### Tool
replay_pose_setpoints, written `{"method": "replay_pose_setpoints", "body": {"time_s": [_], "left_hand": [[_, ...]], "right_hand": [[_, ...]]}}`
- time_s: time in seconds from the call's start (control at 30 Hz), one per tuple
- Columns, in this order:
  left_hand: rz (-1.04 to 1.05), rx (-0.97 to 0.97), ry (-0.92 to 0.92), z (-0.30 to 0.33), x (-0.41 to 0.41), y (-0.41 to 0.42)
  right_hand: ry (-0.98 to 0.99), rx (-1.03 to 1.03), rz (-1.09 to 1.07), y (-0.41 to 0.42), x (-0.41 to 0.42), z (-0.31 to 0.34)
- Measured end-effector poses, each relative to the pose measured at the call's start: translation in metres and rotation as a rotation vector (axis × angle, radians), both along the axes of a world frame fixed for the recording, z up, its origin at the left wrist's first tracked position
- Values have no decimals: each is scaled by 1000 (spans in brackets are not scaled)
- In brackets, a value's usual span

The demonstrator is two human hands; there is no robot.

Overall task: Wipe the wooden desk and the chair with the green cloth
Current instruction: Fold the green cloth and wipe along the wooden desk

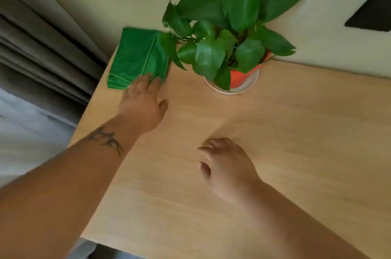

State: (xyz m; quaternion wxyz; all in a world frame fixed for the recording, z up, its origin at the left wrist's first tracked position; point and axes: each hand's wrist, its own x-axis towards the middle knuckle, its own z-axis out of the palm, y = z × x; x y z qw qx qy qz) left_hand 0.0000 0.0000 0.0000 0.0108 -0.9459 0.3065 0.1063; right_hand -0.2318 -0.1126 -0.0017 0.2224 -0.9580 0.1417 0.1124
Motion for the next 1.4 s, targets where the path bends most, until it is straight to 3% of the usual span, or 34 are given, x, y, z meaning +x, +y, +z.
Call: {"method": "replay_pose_setpoints", "body": {"time_s": [0.17,0.37,0.5,0.6,0.7,0.8,0.9,0.97,1.03,1.1,1.13,1.23,1.3,1.4], "left_hand": [[92,-46,-22,-25,51,-3],[75,-38,-145,-11,27,1],[81,-185,-7,-4,-3,18],[260,-357,-56,-1,5,28],[426,-317,74,-3,24,27],[346,-316,110,-3,32,14],[285,-355,174,6,32,4],[266,-431,369,13,31,6],[230,-509,590,26,27,14],[123,-467,698,43,18,22],[64,-433,738,52,13,25],[-40,-416,866,77,0,32],[-53,-423,842,91,-3,37],[-25,-381,639,104,-9,47]], "right_hand": [[-45,1,-48,2,24,-7],[1,68,-135,-2,47,-7],[20,200,-205,-5,55,-6],[1,278,-261,-6,62,-7],[-93,447,-393,-5,75,-10],[-55,653,-447,0,88,-8],[44,720,-275,1,87,-7],[46,685,-215,-3,84,-3],[-148,538,-250,-12,84,7],[-356,435,-194,-20,88,23],[-353,458,-113,-21,91,32],[-47,508,138,-8,106,56],[16,453,176,-7,112,62],[36,219,203,-17,112,76]]}}
